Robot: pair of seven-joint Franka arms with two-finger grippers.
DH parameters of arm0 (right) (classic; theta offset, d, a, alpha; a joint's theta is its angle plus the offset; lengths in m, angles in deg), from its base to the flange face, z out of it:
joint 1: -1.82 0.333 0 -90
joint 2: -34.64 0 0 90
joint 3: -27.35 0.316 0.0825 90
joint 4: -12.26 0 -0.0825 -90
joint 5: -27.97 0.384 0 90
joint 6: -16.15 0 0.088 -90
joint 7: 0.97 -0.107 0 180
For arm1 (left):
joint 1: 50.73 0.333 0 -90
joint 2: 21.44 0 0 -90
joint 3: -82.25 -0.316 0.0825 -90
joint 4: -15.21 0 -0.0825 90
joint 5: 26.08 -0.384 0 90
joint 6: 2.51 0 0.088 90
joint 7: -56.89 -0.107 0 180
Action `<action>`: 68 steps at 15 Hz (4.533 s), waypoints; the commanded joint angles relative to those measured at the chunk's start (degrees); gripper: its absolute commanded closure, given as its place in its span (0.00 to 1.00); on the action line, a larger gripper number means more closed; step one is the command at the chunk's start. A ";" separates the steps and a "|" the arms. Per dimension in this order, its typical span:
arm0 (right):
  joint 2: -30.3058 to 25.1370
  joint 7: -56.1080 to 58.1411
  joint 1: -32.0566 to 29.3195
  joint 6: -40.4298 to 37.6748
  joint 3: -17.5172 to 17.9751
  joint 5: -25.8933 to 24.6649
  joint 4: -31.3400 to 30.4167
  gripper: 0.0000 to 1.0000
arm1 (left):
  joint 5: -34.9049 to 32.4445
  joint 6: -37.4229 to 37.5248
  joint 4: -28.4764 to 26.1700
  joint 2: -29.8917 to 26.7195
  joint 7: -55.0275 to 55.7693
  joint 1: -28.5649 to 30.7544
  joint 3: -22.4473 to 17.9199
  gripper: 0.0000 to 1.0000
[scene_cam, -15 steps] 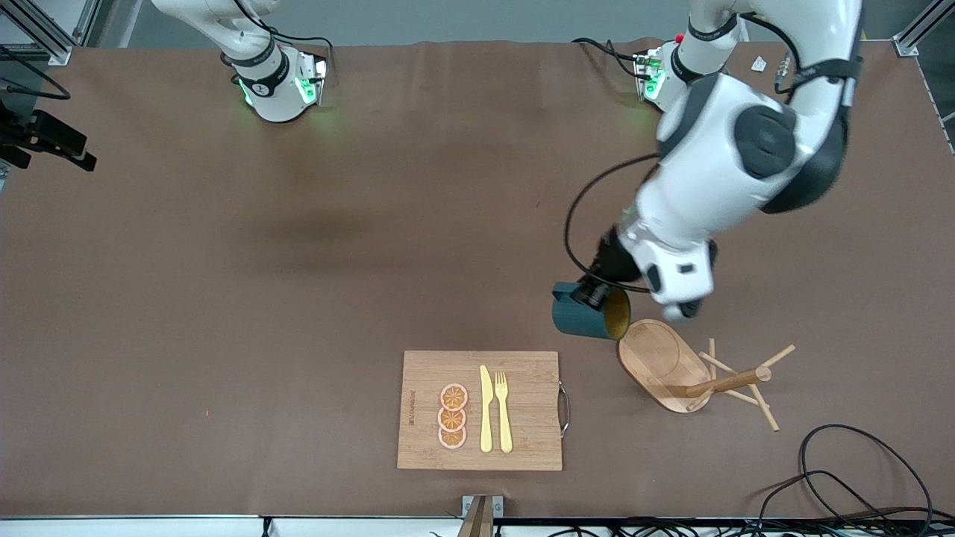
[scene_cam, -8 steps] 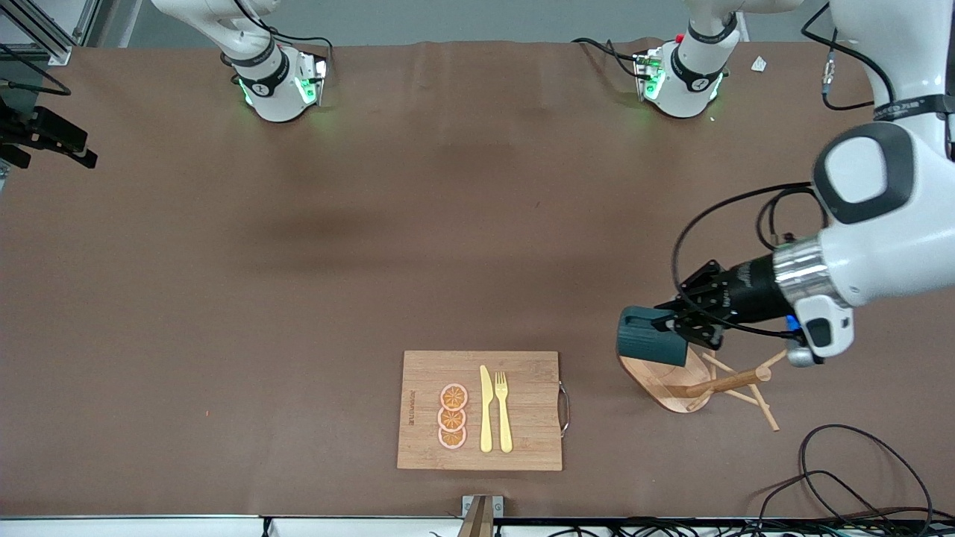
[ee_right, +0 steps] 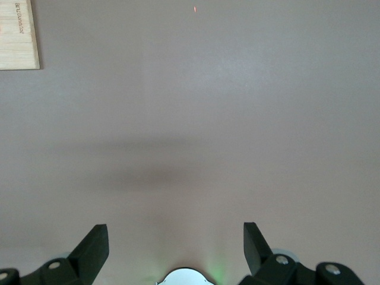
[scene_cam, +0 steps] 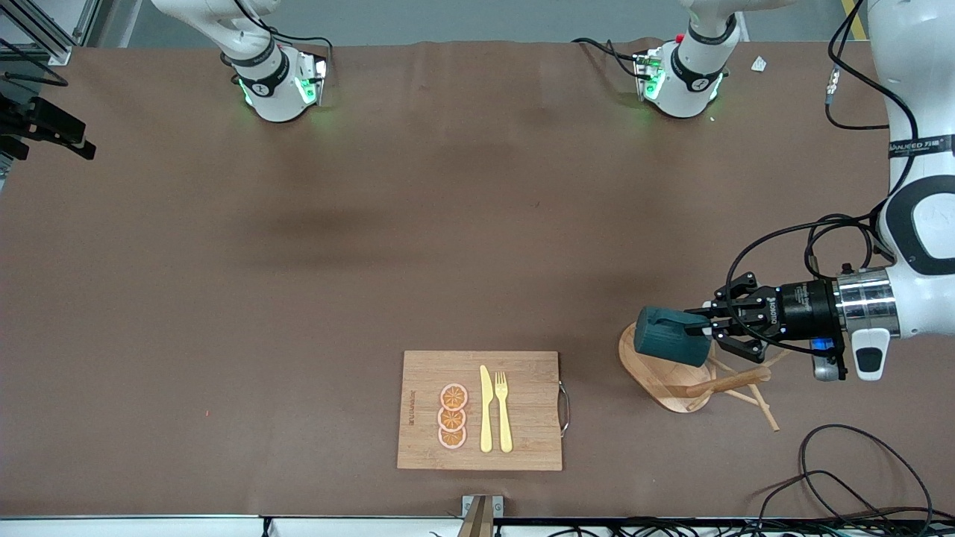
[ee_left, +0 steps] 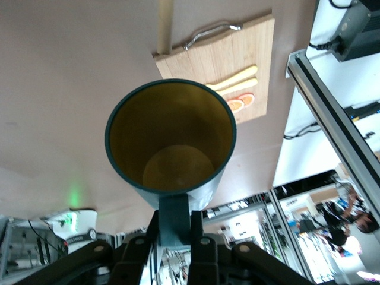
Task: Pass cup and hang on rack
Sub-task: 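Lift the teal mug with the left gripper toward the wooden stand, then hang the mug handle onto a stand peg with the left gripper, then open the left gripper and draw it back from the mug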
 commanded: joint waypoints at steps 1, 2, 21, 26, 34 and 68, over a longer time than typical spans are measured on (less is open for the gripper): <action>-0.93 0.47 -0.31 -0.39 0.08 -0.04 -0.56 0.00 | 2.01 1.94 0.38 0.21 -0.50 0.49 0.48 1.00; -0.93 0.47 -0.31 -0.30 0.08 -0.04 -0.56 0.00 | 2.53 2.48 0.38 1.00 -0.85 1.53 0.57 1.00; -0.93 0.56 -0.22 -0.21 0.08 -0.04 -0.82 0.00 | 7.81 4.85 0.64 6.98 -13.33 6.99 0.48 1.00; -0.93 0.56 -0.22 -0.13 0.08 -0.04 -0.91 0.00 | 10.88 4.59 0.82 8.30 -14.04 8.05 0.40 1.00; -0.93 0.47 -0.13 -0.04 0.08 -0.04 -0.91 0.00 | 11.15 4.42 0.82 9.09 -15.01 9.19 -0.04 1.00; -0.94 0.56 0.04 0.31 0.25 -0.12 -1.00 0.00 | -25.63 4.85 0.64 -7.24 -11.31 7.96 13.64 0.00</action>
